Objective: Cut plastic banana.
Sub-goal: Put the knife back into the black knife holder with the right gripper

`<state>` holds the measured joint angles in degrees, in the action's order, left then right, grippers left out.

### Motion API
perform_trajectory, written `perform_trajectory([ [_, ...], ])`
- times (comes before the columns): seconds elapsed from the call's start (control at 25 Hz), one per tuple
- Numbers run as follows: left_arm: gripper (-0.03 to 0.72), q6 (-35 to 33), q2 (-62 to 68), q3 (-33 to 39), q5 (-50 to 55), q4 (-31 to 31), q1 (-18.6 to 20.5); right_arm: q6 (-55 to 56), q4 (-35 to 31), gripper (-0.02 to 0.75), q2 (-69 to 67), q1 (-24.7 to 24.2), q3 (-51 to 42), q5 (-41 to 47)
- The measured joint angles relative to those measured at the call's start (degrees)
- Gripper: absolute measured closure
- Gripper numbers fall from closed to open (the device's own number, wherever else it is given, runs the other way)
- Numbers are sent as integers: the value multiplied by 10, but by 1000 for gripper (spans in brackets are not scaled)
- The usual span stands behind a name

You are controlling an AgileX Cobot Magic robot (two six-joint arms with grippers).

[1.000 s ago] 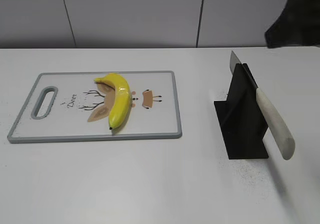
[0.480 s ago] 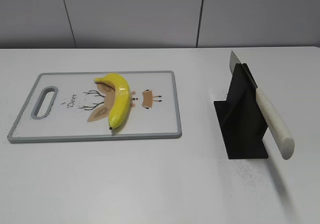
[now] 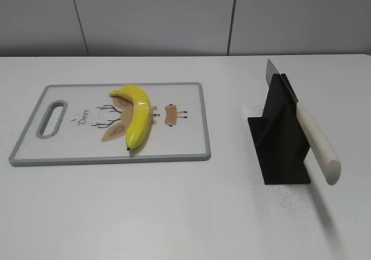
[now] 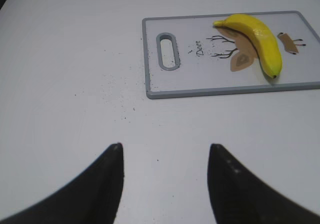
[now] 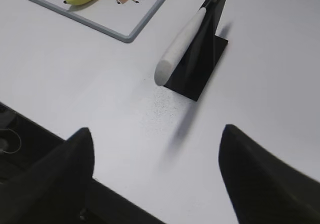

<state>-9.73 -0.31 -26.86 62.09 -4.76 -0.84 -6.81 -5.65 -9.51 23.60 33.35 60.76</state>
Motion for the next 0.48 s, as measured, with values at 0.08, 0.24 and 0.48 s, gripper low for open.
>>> perform_trajectory([
  [0.08,162,0,0,0,0,0,0,0,-9,149,34,0,-23,0],
  [0.24,162,0,0,0,0,0,0,0,-12,149,75,0,-43,-5],
  [0.48,162,0,0,0,-1,0,0,0,-20,150,99,0,-45,-5],
])
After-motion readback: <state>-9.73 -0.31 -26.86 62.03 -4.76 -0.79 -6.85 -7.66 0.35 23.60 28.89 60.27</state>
